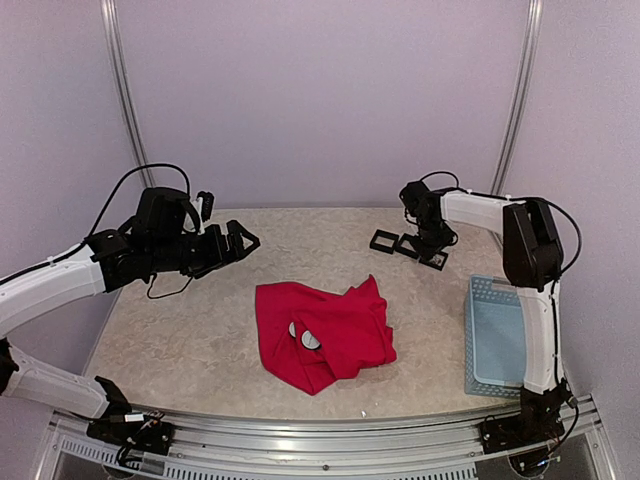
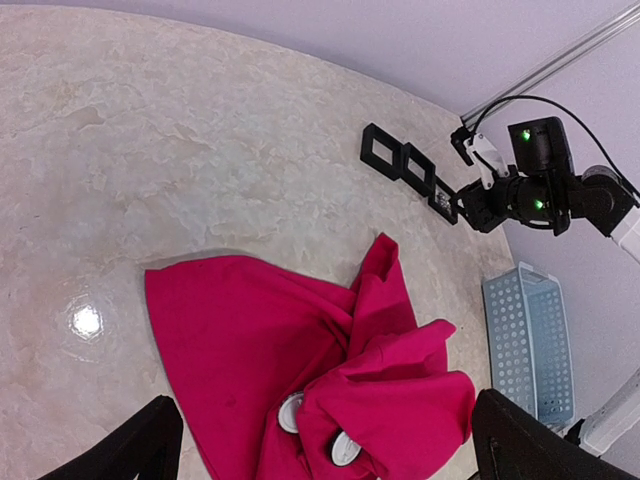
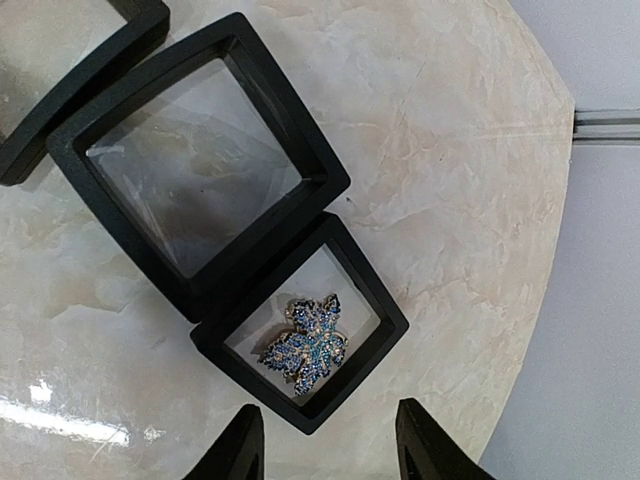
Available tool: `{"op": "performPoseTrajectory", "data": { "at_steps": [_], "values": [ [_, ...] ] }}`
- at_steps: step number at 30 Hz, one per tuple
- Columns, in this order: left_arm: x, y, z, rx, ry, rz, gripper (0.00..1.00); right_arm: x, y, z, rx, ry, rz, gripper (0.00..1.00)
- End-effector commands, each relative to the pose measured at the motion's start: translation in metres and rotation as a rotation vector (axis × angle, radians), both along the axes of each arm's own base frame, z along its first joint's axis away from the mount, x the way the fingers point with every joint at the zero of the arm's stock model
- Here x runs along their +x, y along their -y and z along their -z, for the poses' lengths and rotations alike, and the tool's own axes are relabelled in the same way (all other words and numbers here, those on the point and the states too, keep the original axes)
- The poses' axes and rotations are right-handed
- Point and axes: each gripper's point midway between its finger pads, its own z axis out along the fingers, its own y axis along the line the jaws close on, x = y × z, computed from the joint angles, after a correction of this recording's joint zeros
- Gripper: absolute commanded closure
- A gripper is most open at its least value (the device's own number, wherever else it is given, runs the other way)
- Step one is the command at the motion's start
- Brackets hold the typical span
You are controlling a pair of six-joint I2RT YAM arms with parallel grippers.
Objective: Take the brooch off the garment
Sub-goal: Place the brooch in the brooch box, then adjust the crumpled clothing at the center of the board.
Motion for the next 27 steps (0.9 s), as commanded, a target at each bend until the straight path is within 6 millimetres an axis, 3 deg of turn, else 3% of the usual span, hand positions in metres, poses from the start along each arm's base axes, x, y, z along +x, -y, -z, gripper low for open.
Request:
{"op": "performPoseTrajectory", "data": {
  "at_steps": [1, 7, 13, 16, 19, 27],
  "values": [
    [0.001, -0.003, 0.003, -0.010, -0.005, -0.010, 0.01, -0.007, 0.001, -0.025, 0.060, 0.029, 0.019, 0.50],
    [0.002, -0.005, -0.008, -0.049, 0.012, -0.039, 0.01, -0.011, -0.012, -0.063, 0.182, 0.090, 0.021, 0.48],
    [0.016, 0.009, -0.014, -0.162, -0.007, -0.085, 0.01, -0.034, -0.065, -0.115, 0.563, 0.125, -0.056, 0.52],
    [0.024, 0.027, -0.012, -0.182, -0.035, -0.072, 0.01, -0.064, -0.098, -0.131, 0.710, 0.086, -0.154, 0.52],
    [0.028, 0.052, -0.005, -0.164, -0.073, -0.027, 0.01, -0.107, -0.129, -0.143, 0.808, 0.030, -0.280, 0.51],
    [0.018, 0.096, 0.020, -0.179, -0.170, 0.064, 0.01, -0.216, -0.159, -0.125, 0.896, -0.139, -0.517, 0.48]
  ]
}}
